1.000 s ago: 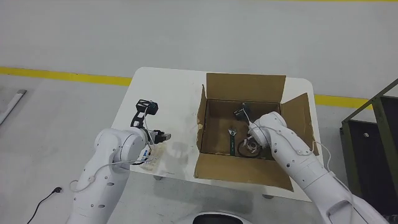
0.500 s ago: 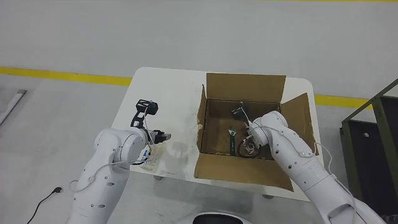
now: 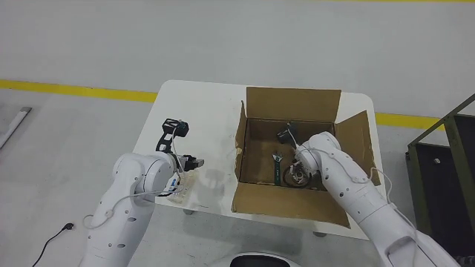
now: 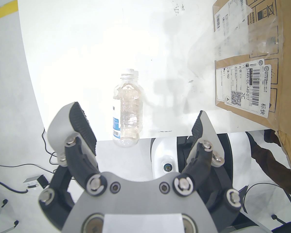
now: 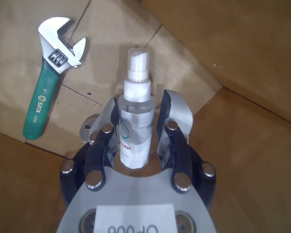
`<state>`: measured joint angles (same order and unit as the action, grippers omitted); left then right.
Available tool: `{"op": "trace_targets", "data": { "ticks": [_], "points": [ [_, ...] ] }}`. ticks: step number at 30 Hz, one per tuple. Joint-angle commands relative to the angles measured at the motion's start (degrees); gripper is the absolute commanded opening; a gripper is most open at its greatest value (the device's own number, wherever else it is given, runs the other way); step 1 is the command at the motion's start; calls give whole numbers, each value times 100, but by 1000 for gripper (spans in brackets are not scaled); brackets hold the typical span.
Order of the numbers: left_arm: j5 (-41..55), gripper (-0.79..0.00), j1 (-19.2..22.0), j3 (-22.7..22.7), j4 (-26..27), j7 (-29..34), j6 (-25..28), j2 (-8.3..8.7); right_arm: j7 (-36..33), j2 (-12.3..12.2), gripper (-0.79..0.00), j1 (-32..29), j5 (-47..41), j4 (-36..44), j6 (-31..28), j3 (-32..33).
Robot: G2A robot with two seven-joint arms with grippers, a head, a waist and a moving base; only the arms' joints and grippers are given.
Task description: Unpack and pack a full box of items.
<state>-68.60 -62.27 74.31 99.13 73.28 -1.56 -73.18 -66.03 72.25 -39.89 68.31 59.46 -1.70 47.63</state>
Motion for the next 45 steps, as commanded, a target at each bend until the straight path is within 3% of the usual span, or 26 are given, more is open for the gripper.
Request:
{"op": "trace_targets", "data": {
  "ticks": [1,4,9,14,19,26,34,37,45],
  "points": [
    [0,0,0,0,0,0,0,0,16,23,-523,30,-9,-71,-14,-13],
    [0,0,0,0,0,0,0,0,40,54,-785,65,-9,-150,-26,-23],
    [0,0,0,0,0,0,0,0,90,75,-785,97,2,-207,-32,33],
    [0,0,0,0,0,0,0,0,180,-13,-785,-27,3,263,-76,342],
    [0,0,0,0,0,0,0,0,46,-244,-785,-524,122,1513,-187,989],
    [0,0,0,0,0,0,0,0,-87,-595,-785,-1850,118,3943,-574,2314],
    [0,0,0,0,0,0,0,0,316,-782,-785,-3101,-234,5603,-932,3572],
    [0,0,0,0,0,0,0,0,686,-807,-785,-3406,-428,5832,-1026,3897],
    [0,0,0,0,0,0,0,0,686,-807,-785,-3406,-428,5832,-1026,3897]
  ]
}}
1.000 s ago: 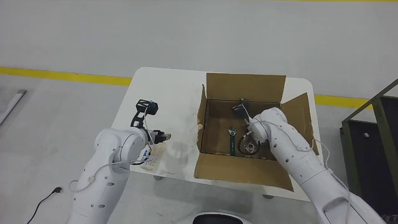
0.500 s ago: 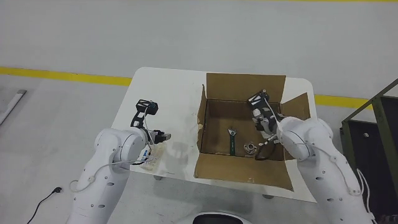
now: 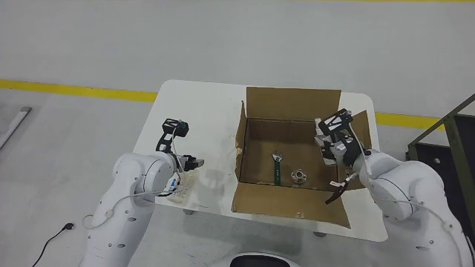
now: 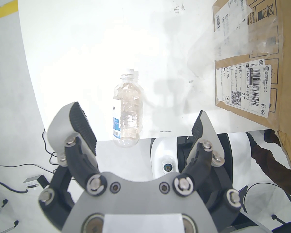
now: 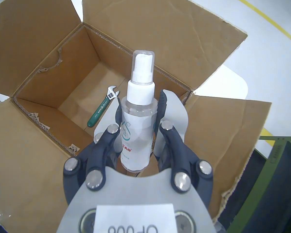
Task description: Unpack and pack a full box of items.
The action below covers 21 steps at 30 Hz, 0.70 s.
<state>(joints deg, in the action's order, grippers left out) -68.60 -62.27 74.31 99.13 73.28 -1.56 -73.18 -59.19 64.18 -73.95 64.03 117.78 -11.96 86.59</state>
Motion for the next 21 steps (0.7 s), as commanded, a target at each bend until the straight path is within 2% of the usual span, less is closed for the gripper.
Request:
{"op": "trace_targets", "data": {
  "ticks": [1,4,8,15,21],
  "points": [
    [0,0,0,0,0,0,0,0,1,0,-785,0,0,0,0,1],
    [0,0,0,0,0,0,0,0,190,1,-785,-34,-65,47,-2,31],
    [0,0,0,0,0,0,0,0,449,-29,-785,-188,-267,459,-30,480],
    [0,0,0,0,0,0,0,0,597,-82,-785,-682,-1257,1161,-75,1845],
    [0,0,0,0,0,0,0,0,750,-97,-785,-1246,-1874,1189,-100,3123]
  ]
}}
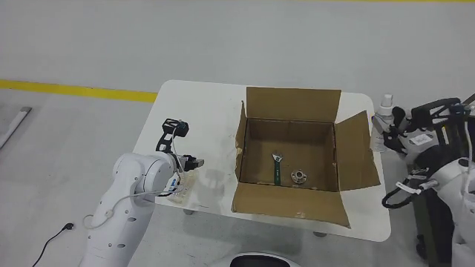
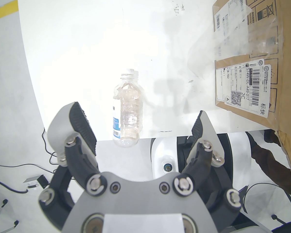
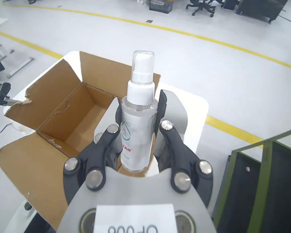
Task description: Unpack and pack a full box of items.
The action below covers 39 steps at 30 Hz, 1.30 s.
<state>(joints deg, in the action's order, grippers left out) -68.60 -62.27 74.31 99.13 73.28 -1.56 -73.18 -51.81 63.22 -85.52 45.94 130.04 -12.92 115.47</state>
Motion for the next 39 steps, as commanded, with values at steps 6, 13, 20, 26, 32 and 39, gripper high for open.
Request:
{"op": "trace_targets", "data": {
  "ticks": [6,13,20,26,32,39],
  "points": [
    [0,0,0,0,0,0,0,0,-236,-17,-785,-478,-132,-647,221,772],
    [0,0,0,0,0,0,0,0,-774,-70,-785,-411,342,-1559,560,204],
    [0,0,0,0,0,0,0,0,-1098,-81,-785,-79,1128,-2446,973,-904],
    [0,0,0,0,0,0,0,0,-1307,-75,-785,129,1392,-2952,1086,-1454],
    [0,0,0,0,0,0,0,0,-1304,-80,-785,247,1541,-3267,1081,-1692],
    [0,0,0,0,0,0,0,0,-1239,-77,-717,469,1623,-3633,1082,-1953]
  ]
}}
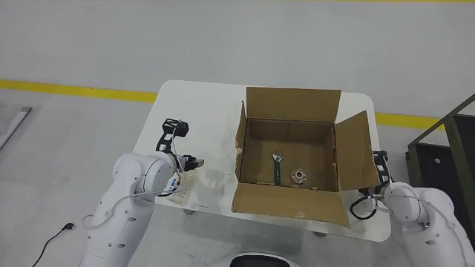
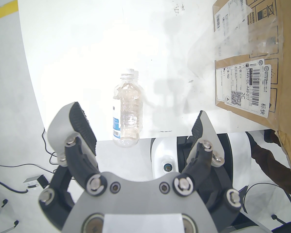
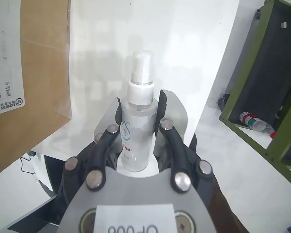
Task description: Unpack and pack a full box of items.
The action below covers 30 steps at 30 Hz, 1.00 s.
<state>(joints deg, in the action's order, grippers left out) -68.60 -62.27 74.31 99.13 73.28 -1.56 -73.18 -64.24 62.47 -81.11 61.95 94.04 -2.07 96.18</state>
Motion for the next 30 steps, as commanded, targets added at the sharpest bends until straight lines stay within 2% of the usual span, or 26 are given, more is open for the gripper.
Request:
{"op": "trace_targets", "data": {
  "ticks": [1,3,5,10,17,21,25,29,30],
  "points": [
    [0,0,0,0,0,0,0,0,0,-3,-686,54,48,-68,-3,-48],
    [0,0,0,0,0,0,0,0,1,-7,-594,102,87,-140,-23,-94],
    [0,0,0,0,0,0,0,0,5,-10,-462,154,118,-215,-44,-137],
    [0,0,0,0,0,0,0,0,18,-17,-453,245,139,-316,-78,-206],
    [0,0,0,0,0,0,0,0,-36,-40,-292,277,98,-262,-112,-155],
    [0,0,0,0,0,0,0,0,-54,-72,-311,192,10,6,-104,84],
    [0,0,0,0,0,0,0,0,-42,-122,-388,-52,-117,682,39,687],
    [0,0,0,0,0,0,0,0,85,-151,-363,-405,-338,1530,101,1363],
    [0,0,0,0,0,0,0,0,133,-153,-422,-487,-425,1761,82,1500]
  ]
}}
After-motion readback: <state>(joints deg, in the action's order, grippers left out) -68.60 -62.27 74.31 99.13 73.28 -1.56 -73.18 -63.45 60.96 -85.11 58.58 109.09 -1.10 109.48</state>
